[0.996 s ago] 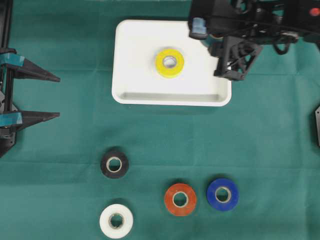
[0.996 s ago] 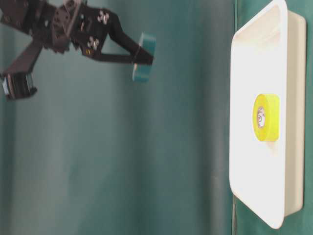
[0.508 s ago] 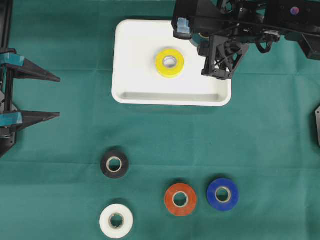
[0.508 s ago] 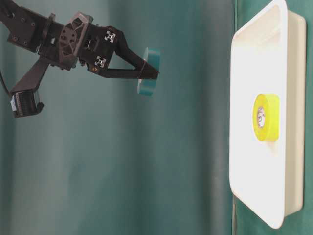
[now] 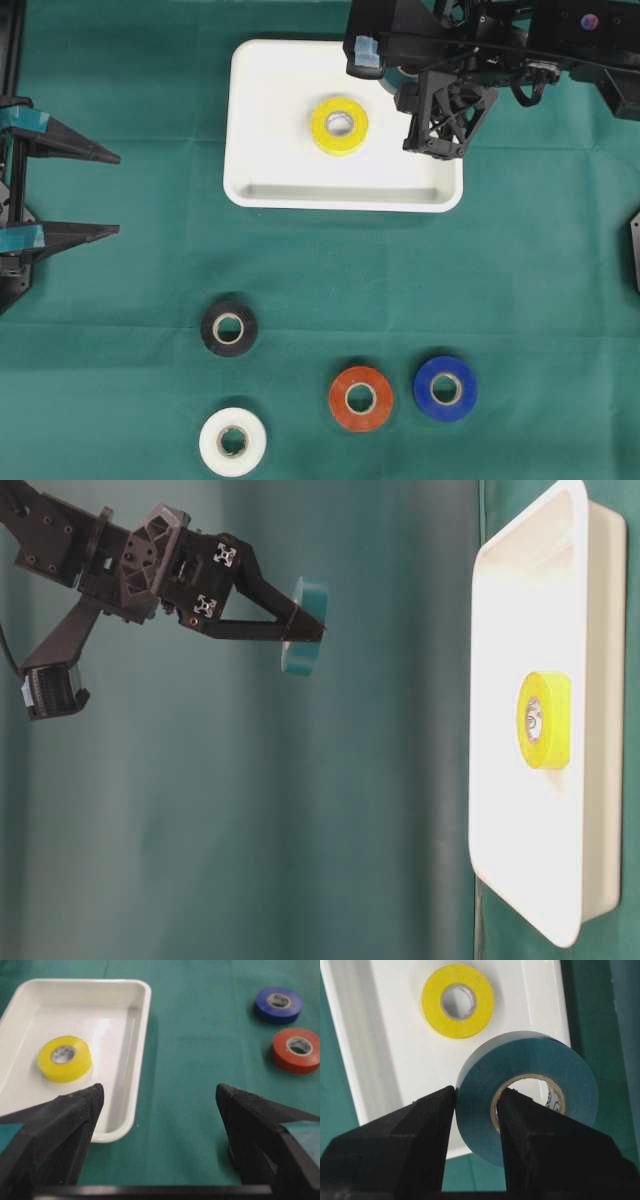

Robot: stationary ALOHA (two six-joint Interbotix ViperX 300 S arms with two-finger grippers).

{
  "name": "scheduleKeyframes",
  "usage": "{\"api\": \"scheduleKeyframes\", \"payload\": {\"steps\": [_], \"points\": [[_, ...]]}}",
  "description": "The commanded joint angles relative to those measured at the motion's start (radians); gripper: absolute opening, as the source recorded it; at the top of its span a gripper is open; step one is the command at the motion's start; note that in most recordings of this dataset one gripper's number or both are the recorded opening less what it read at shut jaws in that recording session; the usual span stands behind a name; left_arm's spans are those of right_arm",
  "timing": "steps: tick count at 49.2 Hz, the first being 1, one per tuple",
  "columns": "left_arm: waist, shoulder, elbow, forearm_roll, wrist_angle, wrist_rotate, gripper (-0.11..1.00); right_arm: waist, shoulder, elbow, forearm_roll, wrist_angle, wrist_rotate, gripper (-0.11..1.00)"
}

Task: Pick up the tape from a random location and place it into the white case.
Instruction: 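Carry the teal roll with the right gripper over the tray's upper right area, then lower the teal roll into the tray beside the yellow roll and open the right gripper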

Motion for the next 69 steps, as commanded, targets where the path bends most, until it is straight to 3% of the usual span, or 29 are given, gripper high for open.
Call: {"api": "scheduleKeyframes", "payload": {"steps": [1, 50, 69], "points": [[0.0, 0.006, -0.011, -0.002, -0.003, 0.0, 0.94, 0.002, -0.011, -0.026, -0.002, -0.003, -0.002, 0.31], [0.0, 0.006, -0.012, -0.002, -0.003, 0.0, 0.94, 0.002, -0.011, -0.017, -0.003, -0.005, -0.002, 0.31], [-0.002, 0.006, -0.012, -0.002, -0.003, 0.0, 0.94, 0.002, 0.035, 0.095, -0.002, -0.129, 0.011, 0.31]]}}
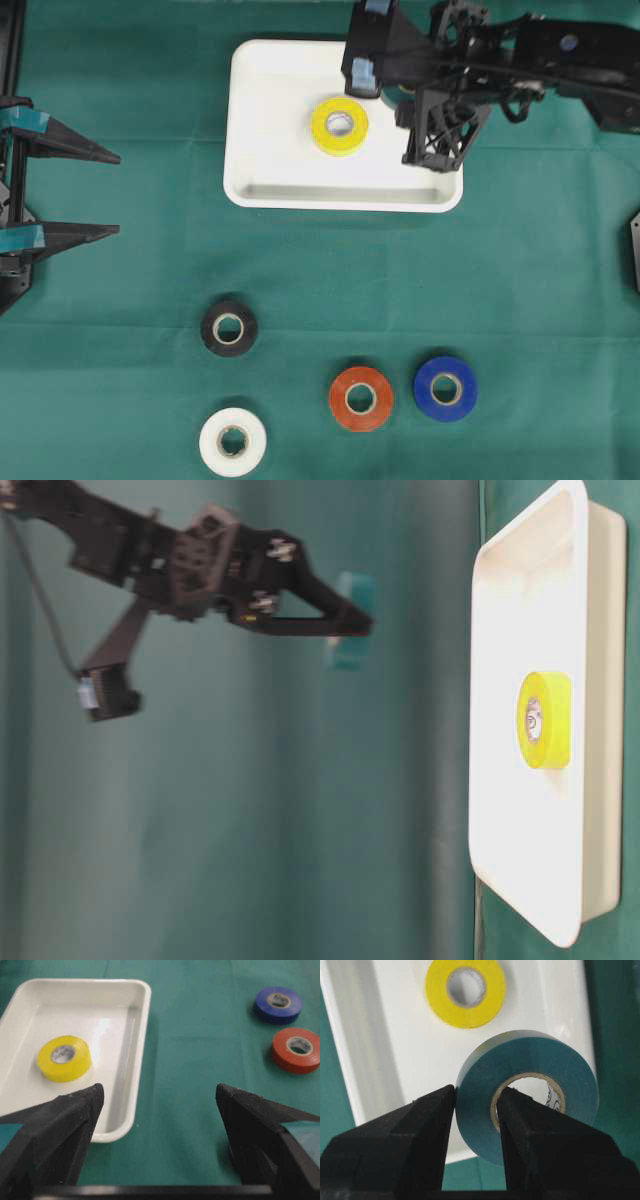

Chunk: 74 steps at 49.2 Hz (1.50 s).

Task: Pick up the tape from a random location and place it into the white case.
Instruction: 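Lower the teal roll into the tray beside the yellow roll and open the right gripper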

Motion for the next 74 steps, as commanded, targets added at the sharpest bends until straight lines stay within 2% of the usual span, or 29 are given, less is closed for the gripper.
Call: {"api": "scheduleKeyframes", "payload": {"steps": [1, 17, 30, 66, 68, 74], "points": [[-0.003, 0.008, -0.012, -0.003, -0.005, -0.002, 0.94, 0.0, 0.005, 0.014, -0.002, -0.048, 0.002, 0.31], [-0.003, 0.008, -0.012, -0.003, -0.005, -0.002, 0.94, -0.012, 0.124, 0.123, -0.003, -0.225, 0.008, 0.31], [-0.003, 0.008, -0.012, -0.002, -0.005, -0.002, 0.94, -0.017, 0.173, 0.164, -0.002, -0.319, 0.012, 0.31], [-0.003, 0.008, -0.012, -0.003, -0.006, -0.003, 0.94, -0.026, 0.184, 0.176, 0.002, -0.325, 0.011, 0.31], [-0.003, 0.008, -0.012, -0.003, -0.006, -0.002, 0.94, -0.026, 0.181, 0.175, 0.0, -0.324, 0.011, 0.37], [-0.003, 0.008, -0.012, -0.003, -0.005, -0.002, 0.94, -0.026, 0.161, 0.172, -0.003, -0.318, 0.011, 0.72]]}}
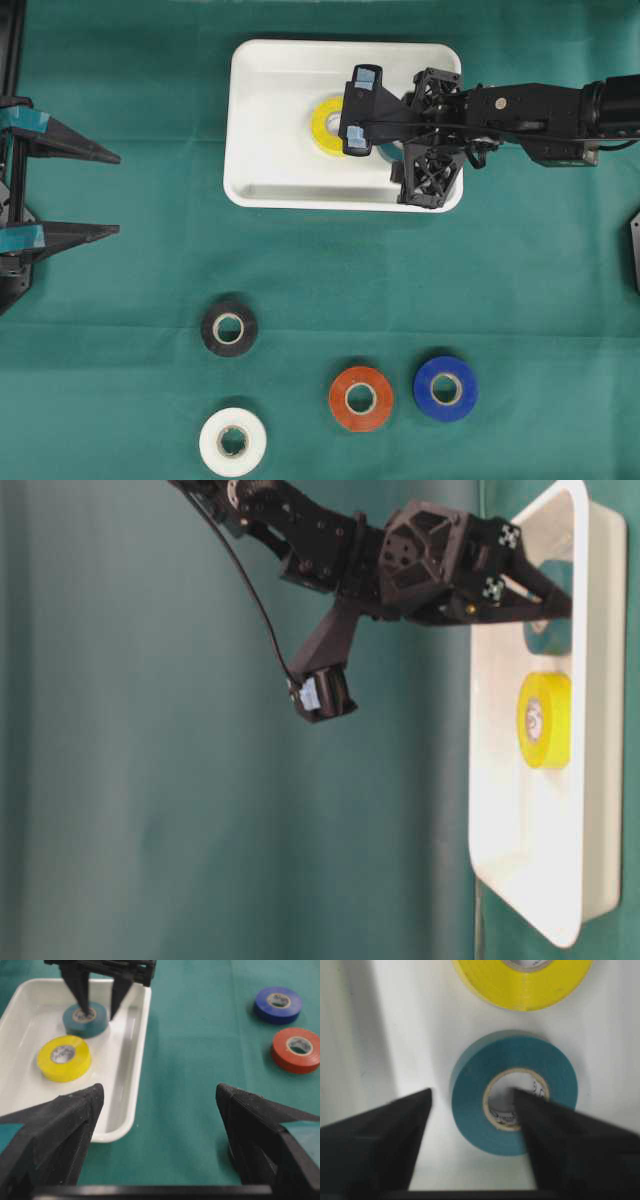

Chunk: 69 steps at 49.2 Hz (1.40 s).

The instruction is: Pick up the tape from a random location and place it into the white case.

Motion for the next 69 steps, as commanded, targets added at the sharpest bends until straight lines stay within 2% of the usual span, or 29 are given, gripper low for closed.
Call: {"api": "scheduleKeyframes", "payload": {"steps": [1, 4, 6, 12, 31, 39, 47, 60, 69], "points": [[-0.003, 0.006, -0.011, -0.002, -0.005, -0.002, 0.94, -0.003, -0.041, -0.021, -0.003, 0.003, 0.0, 0.77], [-0.003, 0.006, -0.012, -0.002, -0.005, -0.002, 0.94, -0.003, -0.061, -0.023, -0.005, 0.008, 0.0, 0.89], [-0.003, 0.006, -0.011, -0.002, -0.005, 0.0, 0.94, -0.003, -0.077, -0.023, -0.006, 0.011, 0.0, 0.92], [-0.003, 0.006, -0.012, -0.002, -0.005, 0.0, 0.94, -0.003, -0.13, -0.034, -0.015, 0.052, -0.002, 0.88], [-0.003, 0.006, -0.012, -0.002, -0.005, 0.0, 0.94, -0.003, -0.318, -0.138, -0.061, 0.275, -0.005, 0.88], [-0.003, 0.006, -0.012, -0.002, -0.005, 0.0, 0.94, -0.003, -0.368, -0.144, -0.078, 0.276, -0.005, 0.88], [-0.003, 0.006, -0.012, -0.002, -0.005, 0.0, 0.94, 0.006, -0.37, -0.141, -0.075, 0.259, -0.002, 0.87], [-0.003, 0.006, -0.012, -0.002, -0.005, 0.0, 0.94, 0.127, -0.37, -0.135, -0.046, 0.21, 0.009, 0.87], [-0.003, 0.006, -0.012, -0.002, -0.005, 0.0, 0.94, 0.236, -0.37, -0.133, -0.044, 0.17, 0.06, 0.87]]}}
